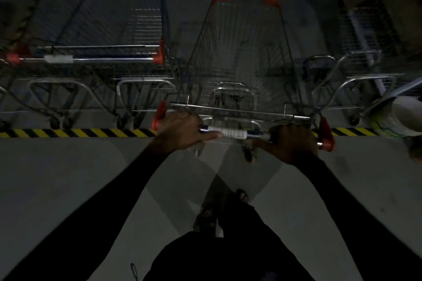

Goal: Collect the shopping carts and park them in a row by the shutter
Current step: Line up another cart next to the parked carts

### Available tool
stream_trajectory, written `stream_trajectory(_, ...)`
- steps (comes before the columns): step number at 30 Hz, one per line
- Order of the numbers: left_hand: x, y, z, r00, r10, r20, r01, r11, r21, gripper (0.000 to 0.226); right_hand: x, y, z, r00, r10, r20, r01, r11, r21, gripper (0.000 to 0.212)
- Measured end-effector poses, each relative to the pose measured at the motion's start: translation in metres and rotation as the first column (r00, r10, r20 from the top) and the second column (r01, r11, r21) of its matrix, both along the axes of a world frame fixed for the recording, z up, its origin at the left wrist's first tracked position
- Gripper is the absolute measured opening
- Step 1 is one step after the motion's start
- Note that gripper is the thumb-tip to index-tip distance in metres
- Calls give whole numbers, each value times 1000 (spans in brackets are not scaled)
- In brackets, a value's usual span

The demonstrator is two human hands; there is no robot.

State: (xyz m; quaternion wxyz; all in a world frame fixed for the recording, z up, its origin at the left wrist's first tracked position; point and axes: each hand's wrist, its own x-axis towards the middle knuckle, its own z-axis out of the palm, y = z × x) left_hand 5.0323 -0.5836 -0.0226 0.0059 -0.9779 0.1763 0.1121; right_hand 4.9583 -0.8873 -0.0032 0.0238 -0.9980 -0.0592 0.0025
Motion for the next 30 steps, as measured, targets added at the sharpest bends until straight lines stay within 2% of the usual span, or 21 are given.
stream_trajectory(2,25,-12,0,1000,20,-21,-21,1000,-15,108,35,-14,-4,1000,18,-2,-18,998,-53,102)
stream_trajectory(3,36,-18,0,999,20,-42,-21,999,-30,109,52,-20,-5,1000,26,-8,-27,995,-98,101)
stream_trajectory(6,63,-36,10,999,11,-40,-13,998,-62,113,91,-32,5,995,42,-87,-48,996,-73,85)
stream_trajectory(8,83,-42,11,999,15,-42,-19,995,-97,110,117,-42,7,996,57,-69,-64,992,-105,84)
stream_trajectory(10,100,-47,8,999,22,-47,-28,992,-122,102,138,-52,0,999,48,9,-48,999,-25,80)
stream_trajectory(14,132,-49,5,998,3,-56,-7,998,-67,101,174,-60,-18,996,61,-64,-53,991,127,93)
stream_trajectory(18,157,-45,4,999,-36,-12,36,999,26,108,197,-56,-19,994,106,16,-107,990,92,94)
stream_trajectory(22,174,-46,2,999,-27,-20,28,999,34,109,212,-60,-18,993,117,-1,-117,987,115,92)
stream_trajectory(25,186,-51,5,999,-52,-12,52,999,16,108,223,-66,-21,993,99,-59,-89,984,155,89)
stream_trajectory(28,194,-56,12,998,-69,-11,69,997,-16,106,234,-67,-19,981,33,-192,-5,989,146,86)
stream_trajectory(30,197,-58,11,997,-75,-17,75,997,-36,97,238,-68,-22,992,101,-80,-91,989,116,90)
